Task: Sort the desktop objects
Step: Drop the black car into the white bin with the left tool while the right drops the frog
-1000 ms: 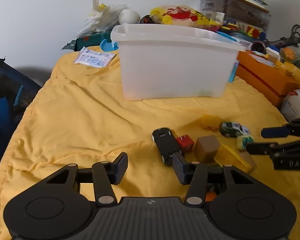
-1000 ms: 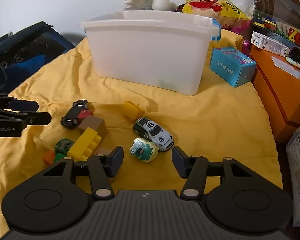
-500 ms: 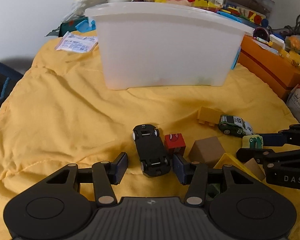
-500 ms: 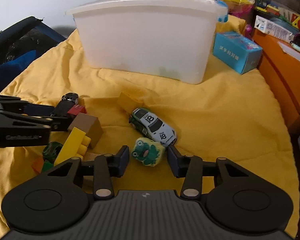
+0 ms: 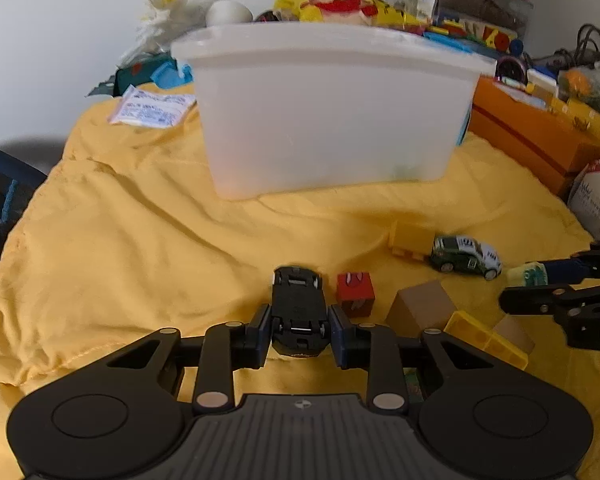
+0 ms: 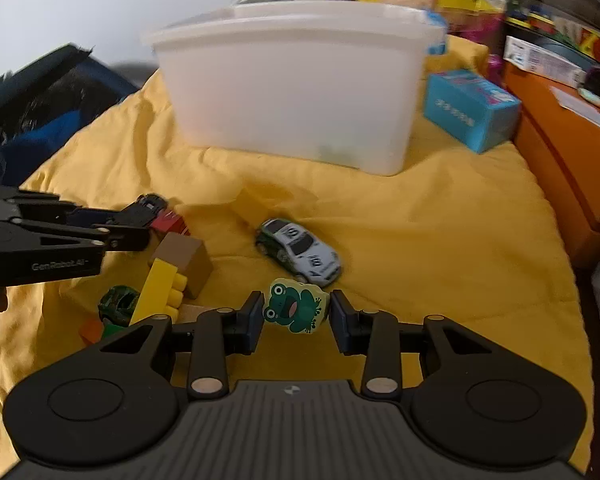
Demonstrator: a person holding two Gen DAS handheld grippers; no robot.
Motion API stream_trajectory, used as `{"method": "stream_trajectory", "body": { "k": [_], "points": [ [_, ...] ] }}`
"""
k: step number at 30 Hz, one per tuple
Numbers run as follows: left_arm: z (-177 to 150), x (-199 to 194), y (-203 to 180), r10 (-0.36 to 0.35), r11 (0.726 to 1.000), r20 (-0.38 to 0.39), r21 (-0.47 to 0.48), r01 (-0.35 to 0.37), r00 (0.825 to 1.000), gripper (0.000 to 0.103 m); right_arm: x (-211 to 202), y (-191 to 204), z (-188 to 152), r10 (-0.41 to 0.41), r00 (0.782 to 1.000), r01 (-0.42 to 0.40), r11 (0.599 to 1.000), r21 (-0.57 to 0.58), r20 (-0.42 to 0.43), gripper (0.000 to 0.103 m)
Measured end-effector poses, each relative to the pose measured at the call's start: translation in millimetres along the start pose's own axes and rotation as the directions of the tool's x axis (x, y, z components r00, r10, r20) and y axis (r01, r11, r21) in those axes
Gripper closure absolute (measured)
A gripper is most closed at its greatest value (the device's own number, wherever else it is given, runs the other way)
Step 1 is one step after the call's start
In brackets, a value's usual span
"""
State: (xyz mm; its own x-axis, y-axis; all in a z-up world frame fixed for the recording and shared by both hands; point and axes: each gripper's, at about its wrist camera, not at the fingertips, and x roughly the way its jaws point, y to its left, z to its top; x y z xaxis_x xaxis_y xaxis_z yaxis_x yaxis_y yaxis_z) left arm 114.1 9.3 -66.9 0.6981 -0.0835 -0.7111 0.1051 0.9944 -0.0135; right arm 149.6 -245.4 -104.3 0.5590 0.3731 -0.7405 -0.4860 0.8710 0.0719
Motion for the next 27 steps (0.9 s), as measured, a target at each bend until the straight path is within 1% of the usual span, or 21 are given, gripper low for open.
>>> {"method": "stream_trajectory", "body": {
  "k": [3,9,13,17,20,23,27],
  "points": [
    [7,-11,3,-0.002,1.0,0.038,-0.01,0.002,0.999,0.07,-10,-6,4,0.004,1.0,-0.004,0.999,0.032,0.027,0.064],
    [30,-37,13,0.005,0.999,0.103,-0.051,0.0,0.995,0.07,-36,-11,26,0.018,0.991,-0.024,0.998,0.05,0.13,0.064],
    [53,-59,20,0.014,0.997,0.162,-0.081,-0.001,0.987,0.07,-54,-11,50,0.033,0.977,-0.05,0.996,0.072,0.213,0.064],
    [85,-75,27,0.012,0.997,0.208,-0.08,0.005,0.978,0.07,-64,-15,78,0.043,0.96,-0.067,0.995,0.077,0.278,0.064],
    [106,-76,29,0.016,0.998,0.23,-0.066,-0.001,0.973,0.07,-65,-21,101,0.039,0.95,-0.065,0.995,0.075,0.309,0.064],
    [131,-70,30,0.013,0.998,0.236,-0.067,0.003,0.972,0.07,-58,-29,127,0.038,0.95,-0.064,0.995,0.074,0.308,0.064],
    [155,-55,28,0.007,0.998,0.233,-0.058,0.007,0.972,0.07,-48,-36,153,0.027,0.951,-0.046,0.997,0.055,0.308,0.064]
  ]
}}
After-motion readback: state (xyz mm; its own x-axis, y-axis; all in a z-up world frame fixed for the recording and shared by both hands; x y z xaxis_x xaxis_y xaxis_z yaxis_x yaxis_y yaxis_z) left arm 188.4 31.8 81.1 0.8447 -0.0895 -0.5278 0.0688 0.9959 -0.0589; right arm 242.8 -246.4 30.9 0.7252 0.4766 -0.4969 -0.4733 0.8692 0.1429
